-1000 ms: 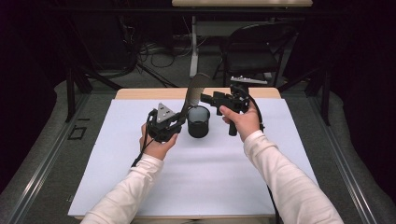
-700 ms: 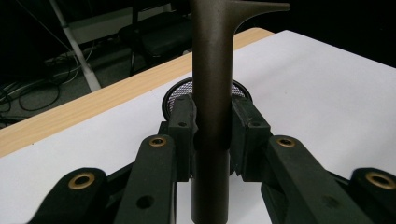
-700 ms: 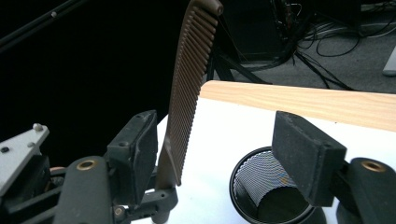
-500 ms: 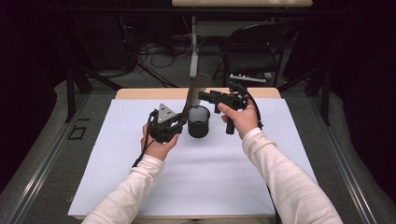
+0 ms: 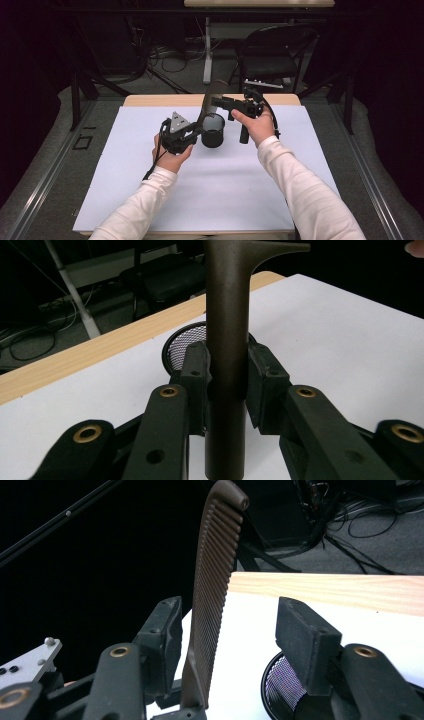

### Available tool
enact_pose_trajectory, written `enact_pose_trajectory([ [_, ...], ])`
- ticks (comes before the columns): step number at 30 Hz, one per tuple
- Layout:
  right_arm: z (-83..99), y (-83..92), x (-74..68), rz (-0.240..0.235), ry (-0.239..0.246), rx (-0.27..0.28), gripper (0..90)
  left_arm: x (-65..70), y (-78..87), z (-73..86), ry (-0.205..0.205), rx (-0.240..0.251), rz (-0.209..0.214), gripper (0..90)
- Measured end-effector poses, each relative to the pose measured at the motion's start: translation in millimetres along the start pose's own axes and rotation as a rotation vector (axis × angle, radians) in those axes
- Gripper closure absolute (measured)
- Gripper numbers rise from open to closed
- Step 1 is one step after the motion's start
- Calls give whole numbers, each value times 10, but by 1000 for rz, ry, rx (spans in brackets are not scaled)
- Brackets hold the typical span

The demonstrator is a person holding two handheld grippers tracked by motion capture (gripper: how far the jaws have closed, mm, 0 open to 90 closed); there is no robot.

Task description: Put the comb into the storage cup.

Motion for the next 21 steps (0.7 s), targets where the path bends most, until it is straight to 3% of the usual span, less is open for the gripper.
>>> enact_pose_trajectory([
  [21,24,-35,-20,-15,-14,-24,622,70,-56,32,45,-3,65,727],
])
Point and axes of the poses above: each handheld gripper's, and its own axes: y roughly backward along the jaws, z roughly out of its underside, x roughly to its right, the point moved 9 cm from there along -y, roughly forward along the jaws, and after that the axes turned 9 degrees about z, right-handed, at the moved point
